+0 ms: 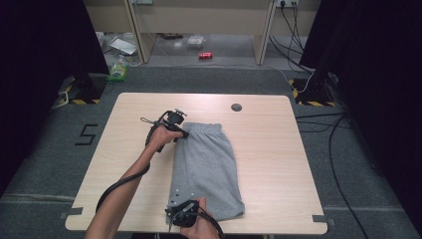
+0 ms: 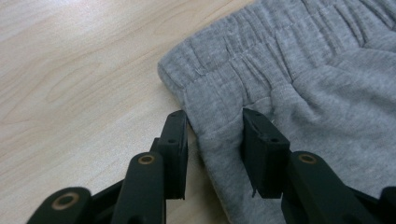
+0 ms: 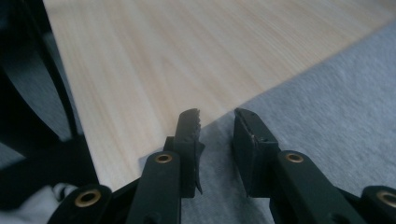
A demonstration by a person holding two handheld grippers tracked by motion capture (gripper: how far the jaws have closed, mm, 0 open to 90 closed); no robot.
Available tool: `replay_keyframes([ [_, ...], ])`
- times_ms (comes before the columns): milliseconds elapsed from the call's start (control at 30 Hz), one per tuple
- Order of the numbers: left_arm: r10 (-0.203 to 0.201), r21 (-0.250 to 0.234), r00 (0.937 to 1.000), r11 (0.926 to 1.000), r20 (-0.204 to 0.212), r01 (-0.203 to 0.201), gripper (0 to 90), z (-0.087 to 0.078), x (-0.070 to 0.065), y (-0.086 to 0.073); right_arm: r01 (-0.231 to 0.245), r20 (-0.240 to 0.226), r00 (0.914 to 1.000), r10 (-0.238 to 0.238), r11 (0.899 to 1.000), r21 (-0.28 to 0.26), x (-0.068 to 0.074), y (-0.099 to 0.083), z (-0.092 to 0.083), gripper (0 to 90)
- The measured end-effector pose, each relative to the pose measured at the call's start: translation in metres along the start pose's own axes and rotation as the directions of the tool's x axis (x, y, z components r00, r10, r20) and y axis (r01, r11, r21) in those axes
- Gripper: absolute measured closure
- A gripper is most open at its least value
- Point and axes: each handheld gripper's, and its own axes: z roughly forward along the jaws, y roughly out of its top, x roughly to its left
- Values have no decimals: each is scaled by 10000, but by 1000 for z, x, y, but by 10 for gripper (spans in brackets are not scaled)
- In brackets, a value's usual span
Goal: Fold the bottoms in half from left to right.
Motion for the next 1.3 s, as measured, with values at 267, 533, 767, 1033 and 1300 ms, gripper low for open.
replay_keyframes([
  [267,-133,-107,9999,9999,-53,132,620,0,-1,-2,-279,-266,9993,268,9988,-413,-1,10,-11,668],
  [533,-276,-119,9996,9996,-87,275,621,0,-2,-2,-1123,342,9927,1154,9902,-837,-44,14,-35,623],
  [767,-329,-135,9993,9994,-161,327,622,0,-3,-2,-1675,971,9790,1792,9788,-1183,-85,8,-50,597],
  [1033,-401,-103,9990,9992,-184,399,622,0,-3,-2,-2118,1534,9604,2327,9670,-1415,-122,5,-62,572],
  [1300,-442,-168,9988,9989,-221,438,624,0,-4,-3,-2600,1869,9390,2886,9517,-1633,-149,3,-66,566],
])
